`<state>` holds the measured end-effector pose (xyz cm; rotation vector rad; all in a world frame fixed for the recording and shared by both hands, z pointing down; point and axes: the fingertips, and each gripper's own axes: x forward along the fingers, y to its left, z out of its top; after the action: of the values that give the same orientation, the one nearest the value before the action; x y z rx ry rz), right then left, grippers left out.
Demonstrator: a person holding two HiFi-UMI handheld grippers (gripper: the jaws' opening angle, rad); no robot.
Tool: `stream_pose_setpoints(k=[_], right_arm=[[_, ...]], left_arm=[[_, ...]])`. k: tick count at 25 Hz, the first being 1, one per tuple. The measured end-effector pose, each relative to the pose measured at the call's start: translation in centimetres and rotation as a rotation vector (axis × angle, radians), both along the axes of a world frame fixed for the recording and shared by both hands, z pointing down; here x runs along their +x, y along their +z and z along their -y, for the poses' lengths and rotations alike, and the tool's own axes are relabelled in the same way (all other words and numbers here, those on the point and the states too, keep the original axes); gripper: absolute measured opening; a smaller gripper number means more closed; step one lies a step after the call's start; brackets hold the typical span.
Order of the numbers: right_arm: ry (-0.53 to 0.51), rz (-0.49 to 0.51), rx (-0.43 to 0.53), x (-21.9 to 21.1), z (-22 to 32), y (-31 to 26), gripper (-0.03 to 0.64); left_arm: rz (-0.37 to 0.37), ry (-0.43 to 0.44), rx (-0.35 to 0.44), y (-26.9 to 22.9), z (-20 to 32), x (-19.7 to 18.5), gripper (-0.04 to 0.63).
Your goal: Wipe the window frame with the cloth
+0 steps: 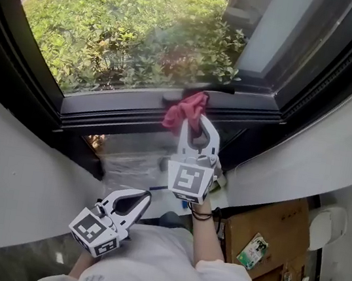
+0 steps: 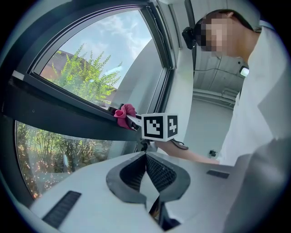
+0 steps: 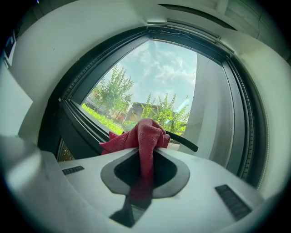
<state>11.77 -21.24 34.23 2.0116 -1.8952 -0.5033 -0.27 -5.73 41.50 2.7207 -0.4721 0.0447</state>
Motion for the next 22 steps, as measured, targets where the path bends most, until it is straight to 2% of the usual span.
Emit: stream_pose_setpoints(k=[22], right_arm=[[-0.05,-0.002,0.009,-2.2,0.2,-0.1,0.053]], left_arm=[[0.0,-0.014,-0.002,0.2,0.3,-0.5,0.009]])
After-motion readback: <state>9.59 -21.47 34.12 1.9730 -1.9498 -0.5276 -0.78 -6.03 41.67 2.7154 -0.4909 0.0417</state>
